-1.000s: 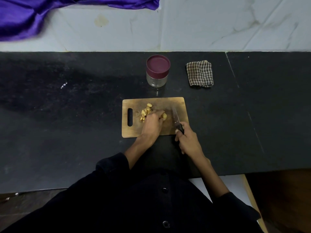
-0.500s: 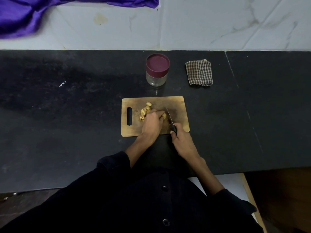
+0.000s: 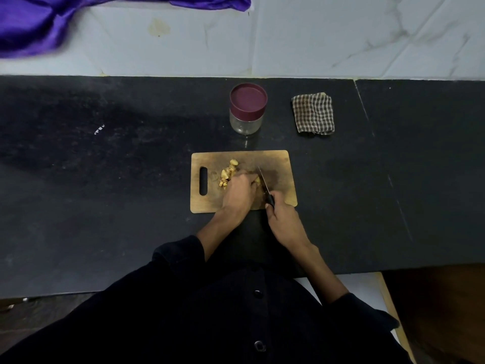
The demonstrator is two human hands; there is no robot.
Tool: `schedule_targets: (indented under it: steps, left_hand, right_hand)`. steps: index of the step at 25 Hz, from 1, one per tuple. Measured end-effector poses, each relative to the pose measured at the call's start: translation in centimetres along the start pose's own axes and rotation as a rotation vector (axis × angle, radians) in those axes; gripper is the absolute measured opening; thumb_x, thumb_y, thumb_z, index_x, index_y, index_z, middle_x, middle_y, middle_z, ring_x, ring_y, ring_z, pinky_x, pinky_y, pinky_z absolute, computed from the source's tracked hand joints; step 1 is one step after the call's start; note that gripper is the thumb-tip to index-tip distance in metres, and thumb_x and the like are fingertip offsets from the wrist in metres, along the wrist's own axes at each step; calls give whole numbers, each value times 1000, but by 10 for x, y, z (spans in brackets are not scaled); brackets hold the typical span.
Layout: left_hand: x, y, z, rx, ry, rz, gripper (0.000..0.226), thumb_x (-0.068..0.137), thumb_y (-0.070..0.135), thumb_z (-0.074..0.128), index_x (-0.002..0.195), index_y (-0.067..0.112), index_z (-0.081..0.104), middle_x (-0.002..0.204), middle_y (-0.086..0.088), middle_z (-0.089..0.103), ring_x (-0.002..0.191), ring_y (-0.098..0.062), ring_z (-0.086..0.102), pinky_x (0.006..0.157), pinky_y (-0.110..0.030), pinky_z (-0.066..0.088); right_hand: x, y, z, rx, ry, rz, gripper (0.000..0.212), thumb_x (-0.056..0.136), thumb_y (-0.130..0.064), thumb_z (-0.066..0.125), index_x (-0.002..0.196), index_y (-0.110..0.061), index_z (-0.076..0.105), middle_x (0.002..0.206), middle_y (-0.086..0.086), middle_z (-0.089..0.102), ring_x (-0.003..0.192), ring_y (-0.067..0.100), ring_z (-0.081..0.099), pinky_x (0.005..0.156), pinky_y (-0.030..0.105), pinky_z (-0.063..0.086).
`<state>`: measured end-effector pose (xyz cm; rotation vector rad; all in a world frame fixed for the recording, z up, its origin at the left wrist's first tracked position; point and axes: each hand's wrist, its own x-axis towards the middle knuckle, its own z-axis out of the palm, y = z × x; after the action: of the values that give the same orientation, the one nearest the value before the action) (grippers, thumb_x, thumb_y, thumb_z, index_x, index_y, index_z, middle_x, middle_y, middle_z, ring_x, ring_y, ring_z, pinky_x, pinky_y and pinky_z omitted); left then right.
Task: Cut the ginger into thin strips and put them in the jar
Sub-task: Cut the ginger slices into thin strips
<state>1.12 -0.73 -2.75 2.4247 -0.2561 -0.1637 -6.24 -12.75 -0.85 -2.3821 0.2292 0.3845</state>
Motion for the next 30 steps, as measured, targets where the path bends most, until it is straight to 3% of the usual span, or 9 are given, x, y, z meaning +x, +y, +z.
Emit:
schedule_targets:
  steps: [9, 13, 18, 30]
  left_hand:
    - [3, -2, 3, 34, -14, 13, 18, 92, 8, 56, 105, 9, 69, 105, -10, 65, 95, -20, 62, 85, -32, 53]
    - [-3, -6, 3, 46, -16, 52, 28, 95, 8, 53, 120, 10, 64, 119, -11, 63, 103, -24, 62, 88, -36, 53]
    - [-6, -10, 6, 138, -52, 53, 26, 96, 8, 50, 117, 10, 66, 131, -9, 54, 103, -24, 63, 87, -36, 54]
    - [-2, -11, 7, 166, -51, 48, 24, 95, 6, 51, 110, 8, 69, 121, -9, 56, 92, -28, 64, 80, -40, 55]
  right_hand:
    - [-1, -2, 1, -43, -5, -4, 24, 104, -20, 39, 128, -16, 40, 89, 7, 64, 83, 26, 64, 72, 42, 52]
    - [0, -2, 2, -49, -3, -6, 24, 104, -19, 39, 128, -16, 40, 85, 4, 62, 79, 24, 64, 69, 40, 51]
    - [-1, 0, 2, -8, 22, -3, 22, 104, -21, 40, 126, -17, 41, 86, 4, 62, 82, 25, 63, 71, 41, 51]
    - [4, -6, 1, -59, 27, 75, 22, 104, -26, 42, 114, -9, 53, 97, 10, 65, 86, 25, 62, 71, 39, 49]
